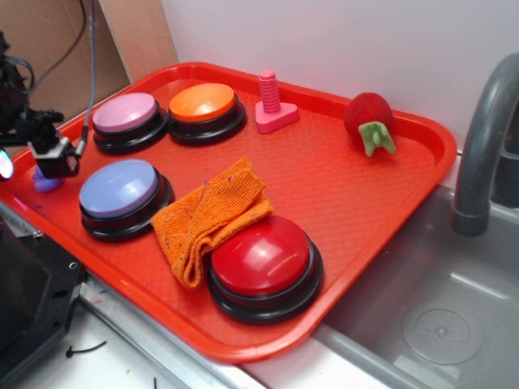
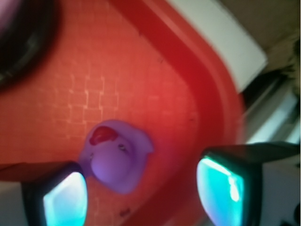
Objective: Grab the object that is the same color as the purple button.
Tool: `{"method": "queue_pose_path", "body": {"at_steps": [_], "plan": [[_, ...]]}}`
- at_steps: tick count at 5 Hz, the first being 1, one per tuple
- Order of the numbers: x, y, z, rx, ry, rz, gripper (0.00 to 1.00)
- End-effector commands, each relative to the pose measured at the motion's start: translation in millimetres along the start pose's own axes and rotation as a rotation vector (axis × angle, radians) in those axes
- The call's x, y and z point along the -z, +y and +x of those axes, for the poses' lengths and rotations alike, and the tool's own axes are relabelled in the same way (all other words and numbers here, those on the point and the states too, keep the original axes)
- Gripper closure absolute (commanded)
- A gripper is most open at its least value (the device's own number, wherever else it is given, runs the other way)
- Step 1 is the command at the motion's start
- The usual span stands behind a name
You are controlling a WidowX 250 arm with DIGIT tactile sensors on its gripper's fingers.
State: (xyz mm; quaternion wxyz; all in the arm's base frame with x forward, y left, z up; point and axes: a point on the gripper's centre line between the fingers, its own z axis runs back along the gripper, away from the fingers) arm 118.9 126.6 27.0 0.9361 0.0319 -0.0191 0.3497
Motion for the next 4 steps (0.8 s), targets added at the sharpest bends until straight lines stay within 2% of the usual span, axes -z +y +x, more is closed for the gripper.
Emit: {"method": "queue_pose_path", "body": {"at_steps": [1,2,3,4], "plan": [[6.0,-5.4,8.9,0.028,-0.036,0.004,0.00],[6.6,-5.8,10.3,0.030,-0.033,-0.002,0.00],[9.8,-5.1,8.8,0.037,-0.035,-0.002,1.00],[7.7,-5.2,6.7,0.037,-0.042,-0.011,1.00]]}}
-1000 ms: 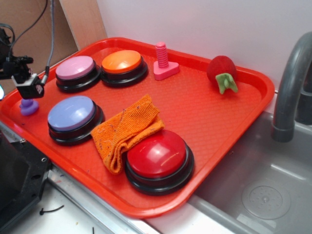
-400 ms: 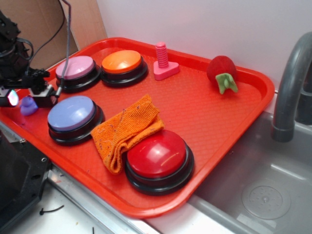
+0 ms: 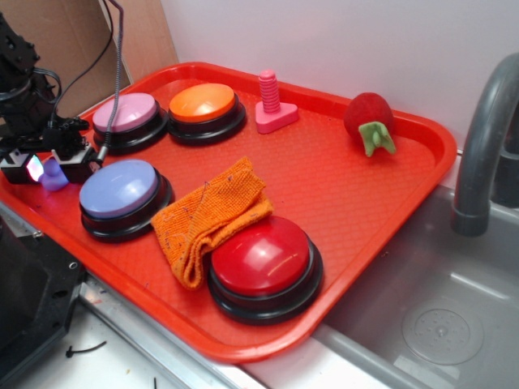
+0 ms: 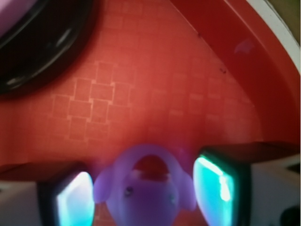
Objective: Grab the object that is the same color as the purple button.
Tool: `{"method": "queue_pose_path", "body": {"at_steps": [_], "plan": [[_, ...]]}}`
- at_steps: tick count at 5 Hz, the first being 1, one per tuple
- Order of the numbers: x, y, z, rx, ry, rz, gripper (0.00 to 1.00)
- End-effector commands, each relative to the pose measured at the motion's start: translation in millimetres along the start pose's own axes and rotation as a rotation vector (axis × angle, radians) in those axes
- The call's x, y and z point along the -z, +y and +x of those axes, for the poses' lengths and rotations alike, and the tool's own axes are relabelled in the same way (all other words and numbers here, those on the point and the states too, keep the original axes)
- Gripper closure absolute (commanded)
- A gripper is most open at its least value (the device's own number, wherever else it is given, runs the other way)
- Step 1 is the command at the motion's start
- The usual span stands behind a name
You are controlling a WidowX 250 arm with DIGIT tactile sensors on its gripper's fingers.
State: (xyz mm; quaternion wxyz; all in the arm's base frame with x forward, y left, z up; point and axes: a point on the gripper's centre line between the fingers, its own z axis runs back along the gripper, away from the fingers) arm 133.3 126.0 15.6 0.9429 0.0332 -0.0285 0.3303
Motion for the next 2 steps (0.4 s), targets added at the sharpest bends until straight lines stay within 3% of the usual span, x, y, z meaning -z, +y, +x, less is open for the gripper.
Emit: {"method": "queue_pose_path", "body": {"at_steps": [1,2], "plan": [[-15,2,0,0.030,-0.003,0.010,1.00],[-57,-20,-4,0.078,-0.038,-0.037,1.00]]}}
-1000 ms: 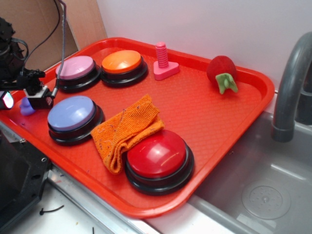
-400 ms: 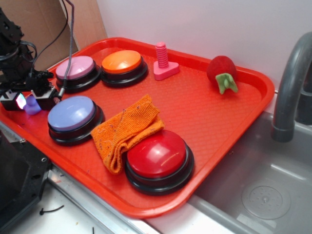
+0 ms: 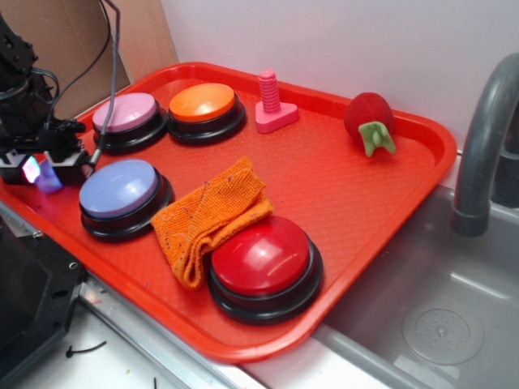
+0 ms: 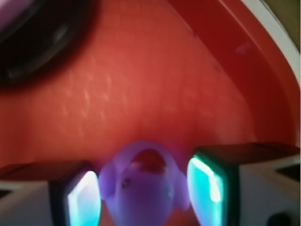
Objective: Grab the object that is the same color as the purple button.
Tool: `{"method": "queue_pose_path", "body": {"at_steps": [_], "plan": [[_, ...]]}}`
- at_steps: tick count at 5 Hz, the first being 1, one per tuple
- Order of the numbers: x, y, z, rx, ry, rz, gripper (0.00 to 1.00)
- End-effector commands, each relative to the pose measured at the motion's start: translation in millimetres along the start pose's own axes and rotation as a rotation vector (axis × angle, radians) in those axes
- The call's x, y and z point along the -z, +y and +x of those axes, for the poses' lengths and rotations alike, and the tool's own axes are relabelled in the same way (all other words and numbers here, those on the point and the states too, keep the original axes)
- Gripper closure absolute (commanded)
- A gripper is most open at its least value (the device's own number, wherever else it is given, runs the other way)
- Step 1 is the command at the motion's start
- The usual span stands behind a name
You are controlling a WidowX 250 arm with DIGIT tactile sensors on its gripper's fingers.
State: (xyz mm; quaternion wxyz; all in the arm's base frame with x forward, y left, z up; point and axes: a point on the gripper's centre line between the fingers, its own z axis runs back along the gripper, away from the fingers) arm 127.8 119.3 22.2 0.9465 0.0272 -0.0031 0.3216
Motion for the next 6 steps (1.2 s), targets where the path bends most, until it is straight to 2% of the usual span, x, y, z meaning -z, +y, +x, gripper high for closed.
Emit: {"method": "queue_pose_path", "body": {"at_steps": [1,2,3,4,5,6], "plan": [[-85,-43,-2,0.094,-0.080,-0.097,1.00],[-129,-74,-4,0.125,-0.055,-0.181,1.00],[-166,-104,-5,0.166,-0.040,-0.210,1.00],[-193,-137,0,0.199,-0.034,-0.219,1.00],[-213,-153,1,0.230,-0.061,-0.254,1.00],[-214,-164,3,0.279,-0.059,-0.239,1.00]]}}
